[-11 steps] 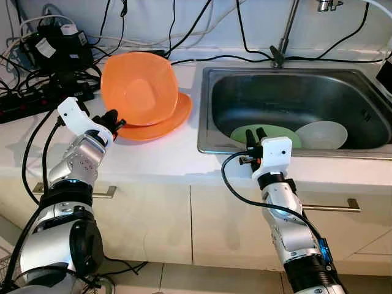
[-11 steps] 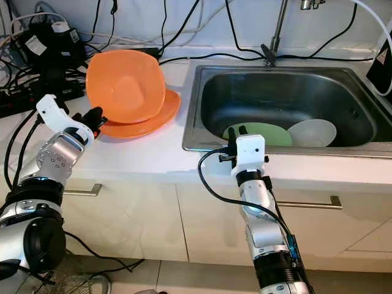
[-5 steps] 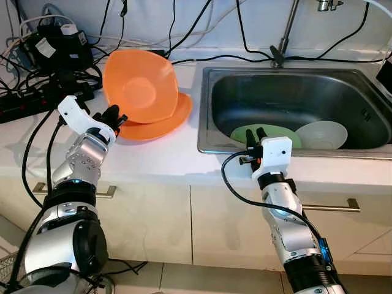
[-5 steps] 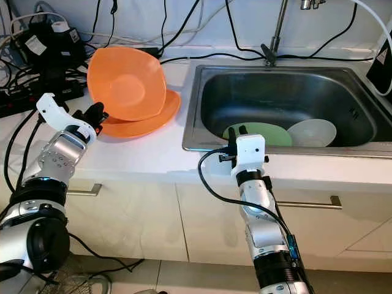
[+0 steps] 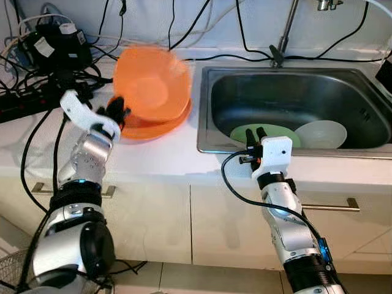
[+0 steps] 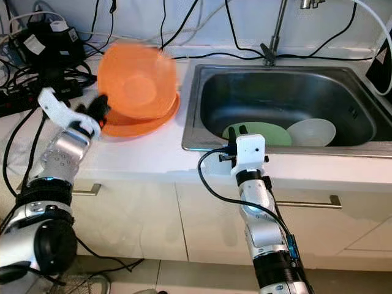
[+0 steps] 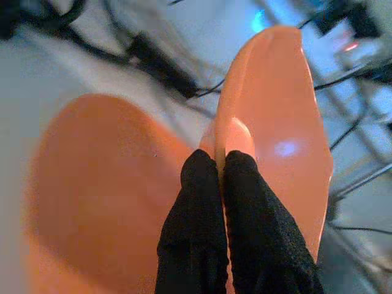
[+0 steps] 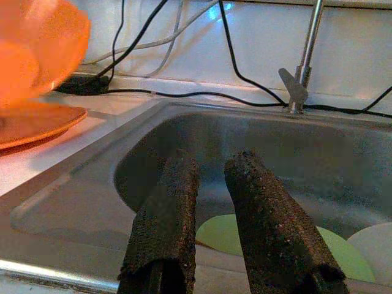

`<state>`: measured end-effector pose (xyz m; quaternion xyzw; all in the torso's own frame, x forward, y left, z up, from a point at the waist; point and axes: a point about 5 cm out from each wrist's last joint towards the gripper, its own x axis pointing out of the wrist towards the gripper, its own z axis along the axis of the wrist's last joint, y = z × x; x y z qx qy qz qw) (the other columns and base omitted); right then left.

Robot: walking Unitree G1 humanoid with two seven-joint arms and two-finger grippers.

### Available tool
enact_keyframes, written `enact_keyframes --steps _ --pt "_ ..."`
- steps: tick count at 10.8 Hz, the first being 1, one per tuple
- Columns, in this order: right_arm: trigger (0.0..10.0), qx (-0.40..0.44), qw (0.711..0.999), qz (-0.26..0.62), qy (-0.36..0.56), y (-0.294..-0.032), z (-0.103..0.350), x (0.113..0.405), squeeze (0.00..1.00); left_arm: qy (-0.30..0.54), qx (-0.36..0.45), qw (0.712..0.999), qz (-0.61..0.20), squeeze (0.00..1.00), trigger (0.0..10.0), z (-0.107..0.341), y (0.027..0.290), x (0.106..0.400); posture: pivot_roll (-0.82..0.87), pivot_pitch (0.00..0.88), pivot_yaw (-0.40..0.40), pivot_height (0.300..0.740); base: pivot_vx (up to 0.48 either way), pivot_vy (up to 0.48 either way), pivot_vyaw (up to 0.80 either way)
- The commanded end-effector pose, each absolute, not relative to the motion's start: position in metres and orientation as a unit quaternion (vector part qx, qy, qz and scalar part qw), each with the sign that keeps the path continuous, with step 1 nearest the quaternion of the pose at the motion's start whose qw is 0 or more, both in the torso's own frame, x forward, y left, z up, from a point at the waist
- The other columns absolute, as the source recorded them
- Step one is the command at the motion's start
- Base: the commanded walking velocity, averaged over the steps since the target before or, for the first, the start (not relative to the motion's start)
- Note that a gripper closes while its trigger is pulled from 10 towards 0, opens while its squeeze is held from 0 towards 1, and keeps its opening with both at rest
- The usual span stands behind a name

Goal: Kitchen organization

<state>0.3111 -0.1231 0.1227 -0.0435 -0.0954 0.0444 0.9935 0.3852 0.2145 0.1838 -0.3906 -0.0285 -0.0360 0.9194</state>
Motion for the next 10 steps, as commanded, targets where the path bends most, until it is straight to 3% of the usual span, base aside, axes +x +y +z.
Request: enact_keyframes --steps 1,4,5,6,9,10 --pt "10.0 -0.048 0.994 0.042 -0.086 -0.125 0.121 0.313 0.00 -0.073 -0.396 0.914 -0.050 0.00 10.0 0.200 0.219 0.384 0.02 0.000 0.060 0.740 0.000 0.000 0.00" --pt "10.0 -0.030 0.995 0.031 -0.089 -0.129 0.126 0.316 0.00 -0.091 -0.404 0.907 -0.074 0.00 10.0 0.205 0.206 0.381 0.01 0.000 0.060 0.740 0.000 0.000 0.00" --pt "10.0 -0.018 0.995 0.026 -0.096 -0.131 0.132 0.318 0.18 -0.089 -0.403 0.907 -0.088 0.00 10.0 0.205 0.198 0.380 0.01 0.000 0.062 0.740 0.000 0.000 0.00" --pt "10.0 0.003 0.994 0.021 -0.106 -0.133 0.141 0.321 1.00 -0.080 -0.401 0.907 -0.102 0.00 10.0 0.203 0.187 0.380 0.01 0.000 0.063 0.740 0.000 0.000 0.00" --pt "10.0 0.026 0.991 0.014 -0.133 -0.139 0.166 0.327 1.00 -0.059 -0.402 0.904 -0.135 0.00 10.0 0.197 0.160 0.377 0.01 0.000 0.067 0.740 0.000 0.000 0.00" --pt "10.0 0.034 0.990 0.017 -0.136 -0.139 0.172 0.329 0.42 -0.052 -0.395 0.906 -0.144 0.00 10.0 0.195 0.153 0.376 0.01 0.000 0.067 0.740 0.000 0.000 0.00"
